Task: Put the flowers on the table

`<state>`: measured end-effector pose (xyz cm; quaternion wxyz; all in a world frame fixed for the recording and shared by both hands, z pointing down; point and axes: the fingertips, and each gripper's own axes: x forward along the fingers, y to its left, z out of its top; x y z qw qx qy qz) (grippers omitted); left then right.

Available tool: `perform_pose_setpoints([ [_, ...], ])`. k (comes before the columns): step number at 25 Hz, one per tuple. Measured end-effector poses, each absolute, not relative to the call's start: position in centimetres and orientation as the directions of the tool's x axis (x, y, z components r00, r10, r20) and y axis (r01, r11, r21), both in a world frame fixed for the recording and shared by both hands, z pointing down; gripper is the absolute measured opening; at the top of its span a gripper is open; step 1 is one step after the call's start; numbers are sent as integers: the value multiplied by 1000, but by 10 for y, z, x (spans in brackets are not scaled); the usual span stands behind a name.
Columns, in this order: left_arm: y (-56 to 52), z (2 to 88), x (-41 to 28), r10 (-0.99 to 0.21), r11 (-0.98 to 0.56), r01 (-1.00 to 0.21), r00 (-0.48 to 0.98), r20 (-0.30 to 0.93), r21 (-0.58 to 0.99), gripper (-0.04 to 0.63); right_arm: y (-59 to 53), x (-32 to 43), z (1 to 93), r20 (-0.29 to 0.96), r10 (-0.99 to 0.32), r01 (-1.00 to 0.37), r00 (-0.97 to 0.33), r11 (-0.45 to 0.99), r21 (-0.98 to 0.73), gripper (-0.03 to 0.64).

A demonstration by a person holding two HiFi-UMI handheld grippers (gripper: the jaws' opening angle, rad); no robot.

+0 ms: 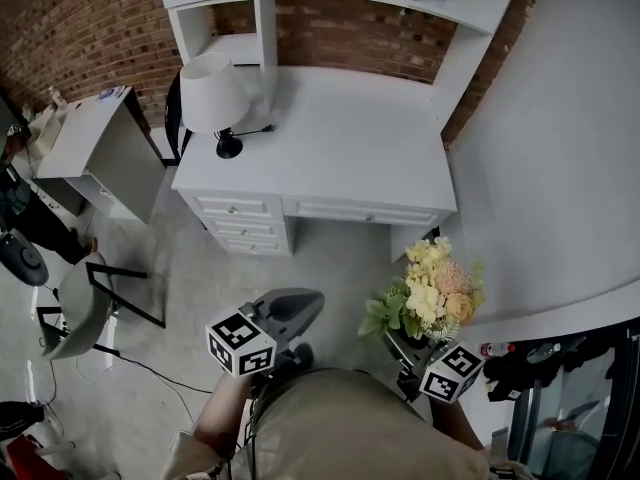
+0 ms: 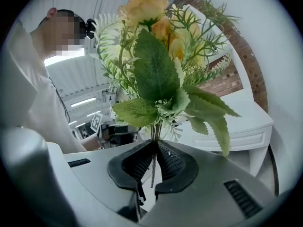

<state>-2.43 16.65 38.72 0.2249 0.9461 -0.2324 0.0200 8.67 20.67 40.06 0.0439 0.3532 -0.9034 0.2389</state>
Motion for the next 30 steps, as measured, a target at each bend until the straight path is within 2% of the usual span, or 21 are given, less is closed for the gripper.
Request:
perform_pose_setpoints([
  [16, 137, 395, -121, -557, -719, -560, 818, 140, 412, 8, 159, 11, 398, 266, -562, -622, -783, 696, -359, 40],
  [23, 128, 396, -128, -572, -702, -569, 809, 138, 428, 8, 146, 0, 403, 279, -502, -573, -819, 737, -358, 40],
  [30, 103, 398, -126, -637, -652, -636, 755, 156, 412, 8, 127, -2, 408, 306, -434, -522, -848, 785, -334, 40],
])
